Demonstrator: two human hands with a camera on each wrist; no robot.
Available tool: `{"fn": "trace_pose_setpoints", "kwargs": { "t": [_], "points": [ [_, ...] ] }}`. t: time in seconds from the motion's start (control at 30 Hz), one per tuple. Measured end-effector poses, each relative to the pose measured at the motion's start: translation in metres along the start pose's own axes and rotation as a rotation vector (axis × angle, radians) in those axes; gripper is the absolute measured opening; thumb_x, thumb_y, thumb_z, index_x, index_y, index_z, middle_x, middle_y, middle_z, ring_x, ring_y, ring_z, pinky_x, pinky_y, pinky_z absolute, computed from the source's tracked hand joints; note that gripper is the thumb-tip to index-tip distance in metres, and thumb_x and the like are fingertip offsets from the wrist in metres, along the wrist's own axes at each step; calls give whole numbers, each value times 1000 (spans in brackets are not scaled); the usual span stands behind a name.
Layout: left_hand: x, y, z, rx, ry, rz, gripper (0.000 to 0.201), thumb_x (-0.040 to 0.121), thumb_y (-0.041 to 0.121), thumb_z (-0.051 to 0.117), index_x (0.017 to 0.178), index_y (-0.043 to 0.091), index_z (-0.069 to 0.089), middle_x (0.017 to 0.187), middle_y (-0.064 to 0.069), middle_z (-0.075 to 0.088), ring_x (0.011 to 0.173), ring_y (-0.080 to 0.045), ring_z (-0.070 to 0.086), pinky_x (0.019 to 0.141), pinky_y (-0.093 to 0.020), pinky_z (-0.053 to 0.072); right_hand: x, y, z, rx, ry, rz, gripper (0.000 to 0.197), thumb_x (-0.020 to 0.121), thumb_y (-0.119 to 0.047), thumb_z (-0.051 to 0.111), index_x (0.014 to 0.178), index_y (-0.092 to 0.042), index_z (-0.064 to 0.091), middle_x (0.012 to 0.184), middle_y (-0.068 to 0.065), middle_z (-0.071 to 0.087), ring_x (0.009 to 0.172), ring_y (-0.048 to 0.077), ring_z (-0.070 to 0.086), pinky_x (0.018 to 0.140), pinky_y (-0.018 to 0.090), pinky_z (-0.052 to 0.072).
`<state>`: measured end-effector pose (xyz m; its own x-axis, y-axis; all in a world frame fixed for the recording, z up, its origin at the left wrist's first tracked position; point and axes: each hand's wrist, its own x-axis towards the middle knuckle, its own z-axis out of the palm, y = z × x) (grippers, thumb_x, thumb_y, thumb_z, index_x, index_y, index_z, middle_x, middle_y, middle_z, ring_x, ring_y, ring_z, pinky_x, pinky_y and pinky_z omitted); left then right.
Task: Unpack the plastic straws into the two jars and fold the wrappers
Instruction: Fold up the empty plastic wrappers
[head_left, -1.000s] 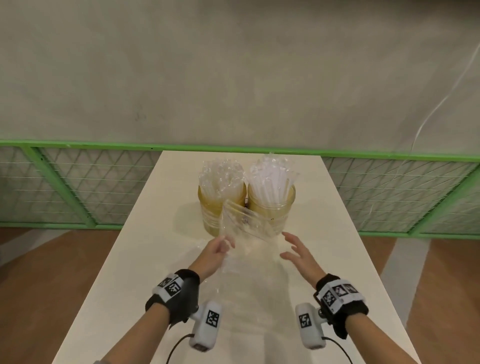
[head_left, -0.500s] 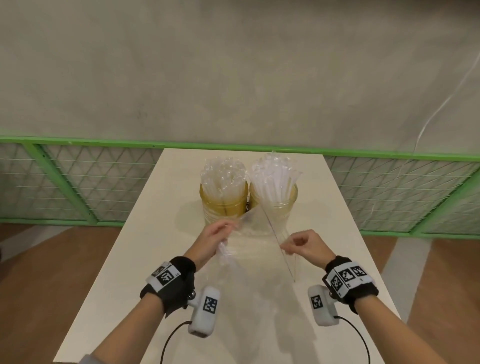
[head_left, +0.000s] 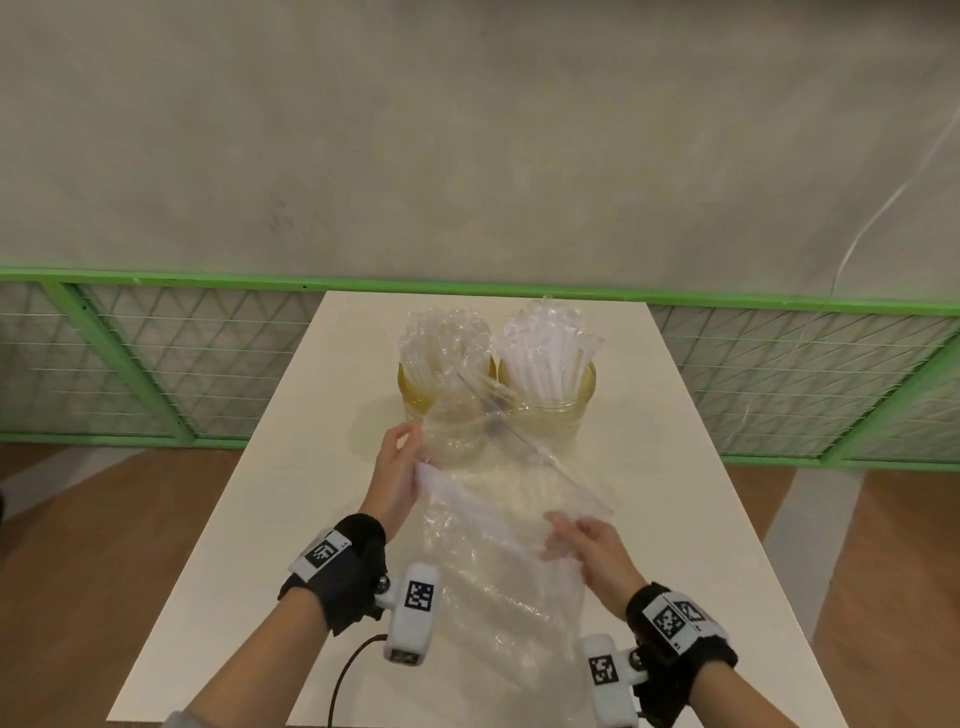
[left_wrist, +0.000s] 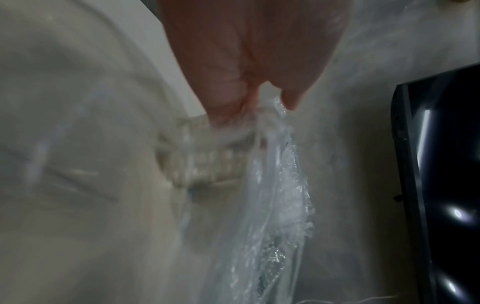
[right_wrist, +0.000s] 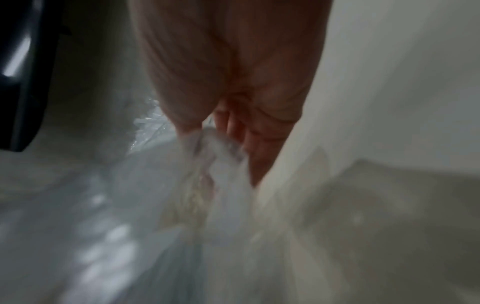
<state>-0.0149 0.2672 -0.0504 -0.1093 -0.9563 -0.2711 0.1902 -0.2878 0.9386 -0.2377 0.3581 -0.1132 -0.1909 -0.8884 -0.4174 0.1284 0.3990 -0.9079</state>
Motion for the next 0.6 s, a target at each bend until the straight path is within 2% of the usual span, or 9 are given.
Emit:
{"fn": "trace_pose_setpoints", "kwargs": {
  "t": [0.03, 0.07, 0.17, 0.23, 0.3, 0.4, 0.47, 0.53, 0.6],
  "points": [
    [-1, 0, -4, -18, -41, -40, 31, 97, 34, 43, 114, 10, 54, 88, -6, 62, 80, -18, 57, 75, -31, 43, 2, -2, -5, -52, 68, -74, 66, 64, -60, 72, 89, 0, 66, 73, 9, 67, 69, 24, 62, 55, 25, 45],
    [-3, 0, -7, 27, -89, -97, 30, 96, 35, 43, 108, 12, 57, 93, -6, 62, 87, -21, 58, 80, -33, 43, 4, -5, -9, -39, 131, -133, 55, 73, -50, 70, 88, 2, 66, 74, 8, 65, 70, 24, 60, 57, 24, 45],
    [-11, -10, -13, 283, -215, -277, 19, 93, 35, 49, 95, 17, 54, 101, -5, 59, 92, -22, 62, 84, -36, 44, 6, -20, -16, 156, 192, -181, 23, 91, -23, 57, 102, -4, 63, 84, 10, 63, 74, 21, 61, 64, 23, 51],
    [-12, -14, -14, 232, -217, -297, 15, 93, 25, 52, 84, 15, 46, 91, -7, 56, 84, -21, 64, 81, -38, 49, 6, -25, -20, 234, 98, -131, 24, 91, -20, 56, 114, -12, 58, 98, 9, 68, 90, 18, 64, 69, 27, 51],
    [-11, -12, -14, 34, -185, -292, 17, 94, 16, 50, 80, 12, 43, 86, -8, 52, 80, -23, 59, 74, -39, 55, 5, -22, -24, 238, -9, -34, 39, 87, -18, 60, 124, -14, 51, 112, 6, 68, 104, 16, 64, 74, 32, 48],
    [-12, -6, -15, -132, -287, -334, 20, 88, 27, 60, 94, 9, 56, 100, -12, 60, 97, -29, 59, 84, -43, 55, 4, -15, -25, 119, 35, -36, 35, 85, -14, 65, 118, -4, 60, 117, 2, 66, 102, 12, 66, 78, 24, 52],
    [-15, -4, -17, 13, -384, -353, 32, 72, 28, 74, 94, 9, 60, 100, -10, 64, 99, -26, 61, 95, -44, 49, 5, -15, -26, 81, 153, -100, 25, 81, -16, 70, 103, -4, 69, 118, 5, 65, 108, 15, 63, 86, 24, 49],
    [-19, -2, -19, 257, -389, -300, 15, 78, 19, 72, 83, 11, 60, 94, -8, 67, 93, -21, 65, 95, -41, 50, 3, -20, -26, 113, 189, -139, 25, 82, -17, 70, 103, -4, 68, 114, 7, 67, 108, 13, 62, 85, 25, 48],
    [-19, -4, -21, 317, -327, -238, 16, 87, 12, 62, 73, 11, 55, 85, -9, 65, 84, -19, 67, 86, -39, 55, 1, -25, -26, 131, 162, -104, 30, 84, -18, 67, 109, -2, 64, 107, 4, 69, 98, 7, 62, 75, 23, 48]
  ]
}}
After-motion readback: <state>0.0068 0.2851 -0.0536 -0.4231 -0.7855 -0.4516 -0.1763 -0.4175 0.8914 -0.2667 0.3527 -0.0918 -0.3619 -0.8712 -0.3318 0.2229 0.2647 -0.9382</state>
